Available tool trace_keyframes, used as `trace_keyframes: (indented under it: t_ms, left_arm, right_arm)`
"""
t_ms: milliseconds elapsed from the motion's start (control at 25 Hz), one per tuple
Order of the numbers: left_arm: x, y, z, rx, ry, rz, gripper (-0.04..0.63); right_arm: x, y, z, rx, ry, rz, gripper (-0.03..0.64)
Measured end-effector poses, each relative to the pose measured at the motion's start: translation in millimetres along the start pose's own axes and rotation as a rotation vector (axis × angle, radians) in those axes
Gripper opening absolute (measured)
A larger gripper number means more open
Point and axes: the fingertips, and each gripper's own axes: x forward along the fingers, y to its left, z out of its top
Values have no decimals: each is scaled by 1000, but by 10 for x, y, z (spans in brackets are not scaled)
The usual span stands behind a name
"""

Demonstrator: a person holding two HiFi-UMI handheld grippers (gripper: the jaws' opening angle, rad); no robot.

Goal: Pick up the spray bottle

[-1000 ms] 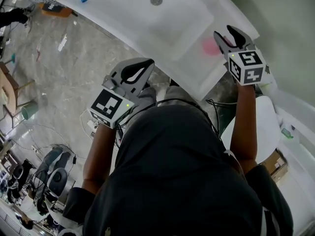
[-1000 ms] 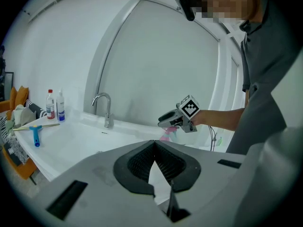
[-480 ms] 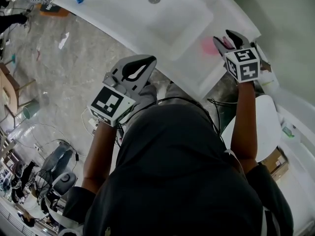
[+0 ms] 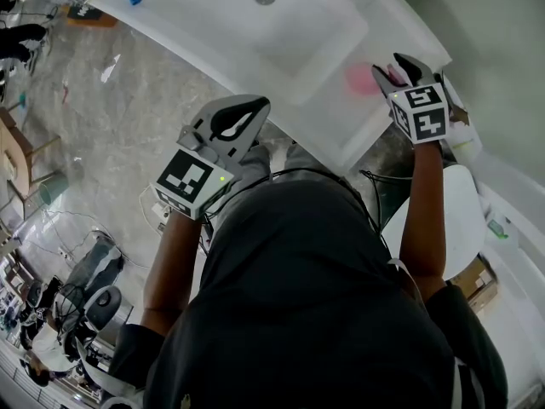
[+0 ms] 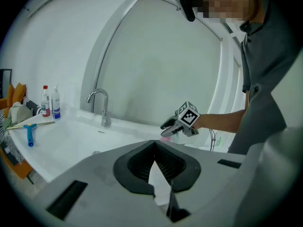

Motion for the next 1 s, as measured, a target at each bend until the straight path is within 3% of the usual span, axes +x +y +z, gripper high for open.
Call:
trace_keyframes:
  t_ms: [280, 360, 480, 760, 1000]
  left_arm:
    - [11, -28, -10, -4, 1, 3, 5]
    - [24, -38, -19, 2, 1, 3, 5]
    - [49, -107, 15, 7, -4, 6, 5]
    - [-143, -524, 231, 31, -27, 52, 5]
    - [-597, 49, 149, 34, -32, 141, 5]
  right_arm:
    - [-28, 94, -264, -23, 137, 47, 205]
    - [-13, 99, -298, -1, 145, 55, 126]
    - [-71, 55, -355, -4, 155, 42, 120]
    - [-865, -108, -388, 0, 64, -11, 117]
    - [-880, 8, 261, 88, -104, 28, 117]
